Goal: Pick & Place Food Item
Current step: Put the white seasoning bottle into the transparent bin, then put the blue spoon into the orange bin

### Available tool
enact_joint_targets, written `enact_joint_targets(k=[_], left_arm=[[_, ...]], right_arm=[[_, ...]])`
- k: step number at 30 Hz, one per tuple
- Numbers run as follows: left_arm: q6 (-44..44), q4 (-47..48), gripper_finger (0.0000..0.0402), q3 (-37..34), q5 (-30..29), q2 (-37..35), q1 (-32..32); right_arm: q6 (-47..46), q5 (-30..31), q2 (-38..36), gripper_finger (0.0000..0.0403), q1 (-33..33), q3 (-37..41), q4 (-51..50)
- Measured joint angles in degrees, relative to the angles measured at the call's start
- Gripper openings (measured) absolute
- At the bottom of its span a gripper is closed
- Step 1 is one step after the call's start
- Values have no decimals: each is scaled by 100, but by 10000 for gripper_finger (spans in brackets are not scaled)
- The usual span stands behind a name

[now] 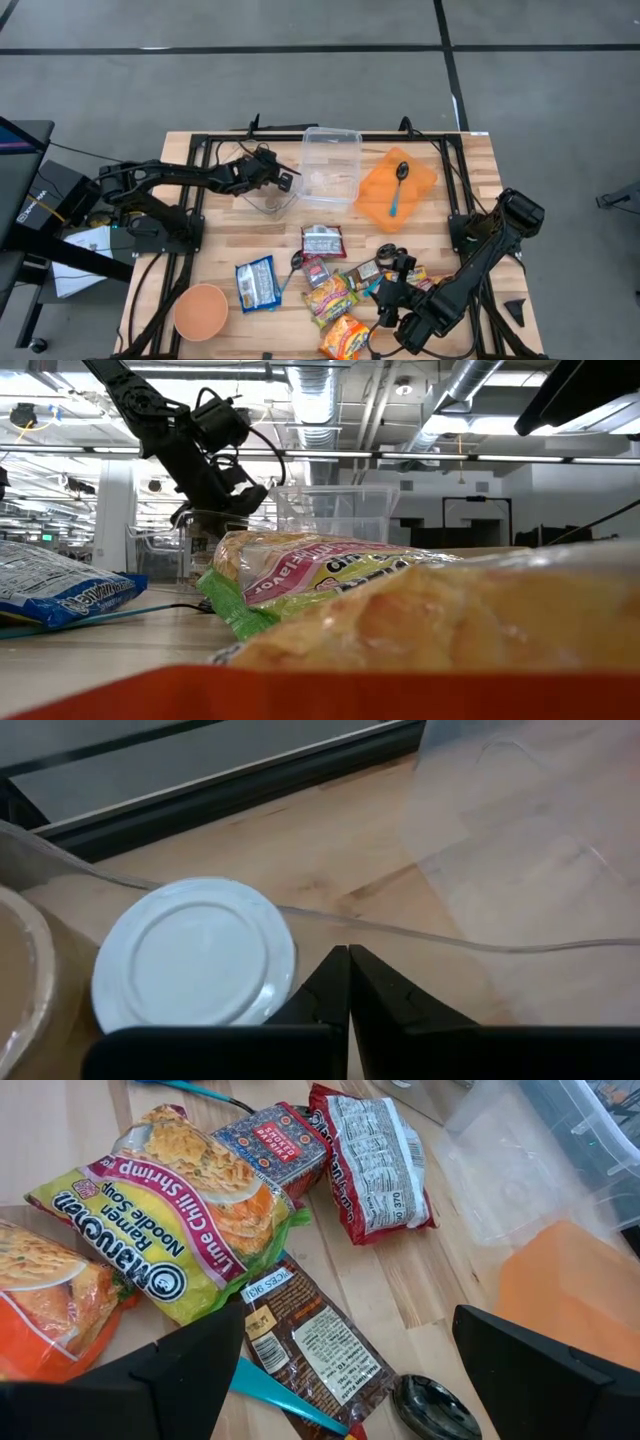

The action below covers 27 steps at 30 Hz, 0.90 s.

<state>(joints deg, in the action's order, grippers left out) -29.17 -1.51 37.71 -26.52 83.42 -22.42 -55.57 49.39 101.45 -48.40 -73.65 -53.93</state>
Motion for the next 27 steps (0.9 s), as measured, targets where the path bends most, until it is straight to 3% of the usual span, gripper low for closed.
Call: enact_joint_targets(k=[9, 17, 19, 24, 27], left_arm=[[213, -110, 1, 4, 101, -587, 407], [504, 664, 1, 0, 497, -2128, 902], [801, 743, 1, 0, 860, -2540, 1043], [1501, 1098, 1, 2, 2462, -3377, 1473], [1523, 1277, 1, 7, 2852, -3731, 1781]], right_arm=[[-2, -2, 0, 354, 0, 0, 0], [-44, -5, 0, 354, -8, 2, -13], [-66, -4, 0, 354, -28, 2, -29], [-239, -6, 0, 354, -61, 2, -212], [-344, -2, 2, 354, -76, 2, -323]])
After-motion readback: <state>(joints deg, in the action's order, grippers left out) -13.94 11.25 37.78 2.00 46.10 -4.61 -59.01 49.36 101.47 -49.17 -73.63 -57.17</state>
